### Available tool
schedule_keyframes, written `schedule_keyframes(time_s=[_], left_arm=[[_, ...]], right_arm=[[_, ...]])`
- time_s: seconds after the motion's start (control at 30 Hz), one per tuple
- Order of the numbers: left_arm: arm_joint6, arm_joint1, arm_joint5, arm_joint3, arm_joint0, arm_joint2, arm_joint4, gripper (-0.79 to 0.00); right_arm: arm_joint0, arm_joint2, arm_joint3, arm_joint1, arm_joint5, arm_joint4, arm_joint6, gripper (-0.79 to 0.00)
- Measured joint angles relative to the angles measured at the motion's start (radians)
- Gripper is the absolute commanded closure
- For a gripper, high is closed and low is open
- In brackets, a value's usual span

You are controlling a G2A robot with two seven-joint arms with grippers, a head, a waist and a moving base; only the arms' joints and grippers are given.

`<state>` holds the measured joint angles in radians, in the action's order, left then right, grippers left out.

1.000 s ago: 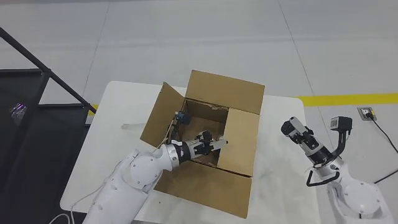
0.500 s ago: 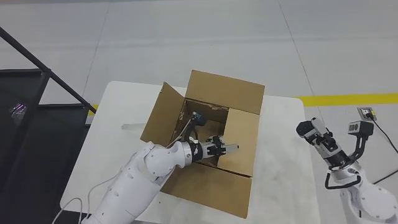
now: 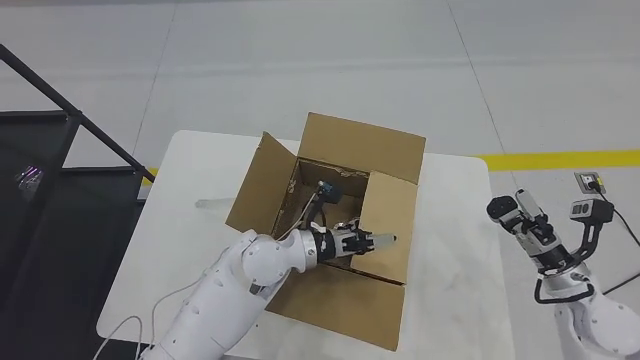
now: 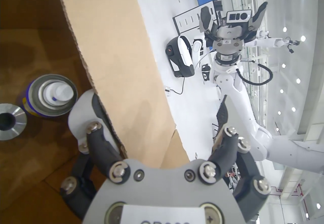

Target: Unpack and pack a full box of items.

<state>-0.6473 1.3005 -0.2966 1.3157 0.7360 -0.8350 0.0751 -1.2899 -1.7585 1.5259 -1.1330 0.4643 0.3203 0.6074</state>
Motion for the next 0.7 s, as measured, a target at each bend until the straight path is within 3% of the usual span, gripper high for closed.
schedule_keyframes(time_s=[0.2,0.37,0.5,0.7], left_arm=[[0.055,0.0,-0.007,0.084,0.025,-0.017,0.028,-0.785],[0.13,0.023,-0.023,0.111,0.007,0.017,0.027,-0.785],[0.152,0.053,-0.042,0.074,-0.042,0.075,0.013,-0.785],[0.169,0.114,-0.063,-0.051,-0.14,0.174,-0.015,-0.785]], right_arm=[[0.002,0.002,-0.02,0.0,0.019,0.014,-0.023,-0.785],[0.005,-0.018,-0.042,0.001,0.036,0.037,-0.052,-0.785],[0.006,-0.033,-0.065,0.002,0.037,0.048,-0.072,-0.785],[0.001,-0.073,-0.116,0.004,0.055,0.11,-0.1,-0.785]])
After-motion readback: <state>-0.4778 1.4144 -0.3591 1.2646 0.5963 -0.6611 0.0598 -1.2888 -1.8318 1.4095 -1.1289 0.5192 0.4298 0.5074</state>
